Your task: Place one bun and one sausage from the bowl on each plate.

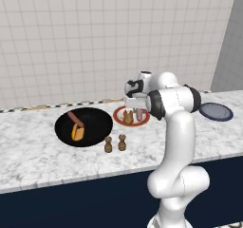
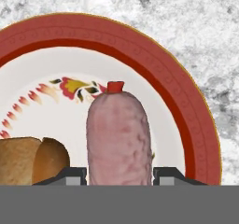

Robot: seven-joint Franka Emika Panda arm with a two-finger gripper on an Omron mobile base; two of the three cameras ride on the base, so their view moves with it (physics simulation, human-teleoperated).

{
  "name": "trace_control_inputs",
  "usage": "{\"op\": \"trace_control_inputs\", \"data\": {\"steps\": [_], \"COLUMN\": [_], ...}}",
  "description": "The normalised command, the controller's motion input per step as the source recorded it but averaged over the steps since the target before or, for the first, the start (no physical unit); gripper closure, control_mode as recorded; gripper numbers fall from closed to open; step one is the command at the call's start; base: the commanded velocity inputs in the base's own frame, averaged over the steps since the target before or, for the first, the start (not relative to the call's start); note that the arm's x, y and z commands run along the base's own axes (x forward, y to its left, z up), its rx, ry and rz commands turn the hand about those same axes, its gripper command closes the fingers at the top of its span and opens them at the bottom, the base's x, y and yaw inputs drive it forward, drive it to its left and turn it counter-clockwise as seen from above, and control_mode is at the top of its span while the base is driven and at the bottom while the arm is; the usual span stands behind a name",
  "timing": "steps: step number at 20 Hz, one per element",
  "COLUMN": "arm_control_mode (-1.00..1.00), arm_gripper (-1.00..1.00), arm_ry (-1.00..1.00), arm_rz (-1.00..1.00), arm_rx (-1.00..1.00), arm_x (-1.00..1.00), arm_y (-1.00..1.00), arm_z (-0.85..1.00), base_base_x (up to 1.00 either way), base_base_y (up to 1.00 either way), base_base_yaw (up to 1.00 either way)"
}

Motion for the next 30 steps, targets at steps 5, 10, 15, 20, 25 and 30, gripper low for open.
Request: {"op": "trace_control_inputs", "data": {"steps": [5, 10, 15, 20, 25, 30], "arm_control_mode": [-1.0, -1.0, -1.0, -1.0, -1.0, -1.0], "arm_gripper": [-1.0, -1.0, -1.0, -1.0, -1.0, -1.0], "arm_ry": [0.0, 0.0, 0.0, 0.01, 0.07, 0.14], "arm_rz": [0.0, 0.0, -0.01, -0.14, -0.11, -0.17], "arm_rx": [0.0, 0.0, 0.0, 0.0, 0.03, 0.11], "arm_x": [0.0, 0.0, 0.0, -0.66, -0.94, -0.99], "arm_y": [0.0, 0.0, 0.0, 0.0, 0.26, 0.5], "arm_z": [0.0, 0.0, 0.02, 0.46, 0.33, 0.13], "base_base_x": [0.0, 0.0, 0.0, 0.0, 0.0, 0.0], "base_base_y": [0.0, 0.0, 0.0, 0.0, 0.0, 0.0], "base_base_yaw": [0.0, 0.0, 0.0, 0.0, 0.0, 0.0]}}
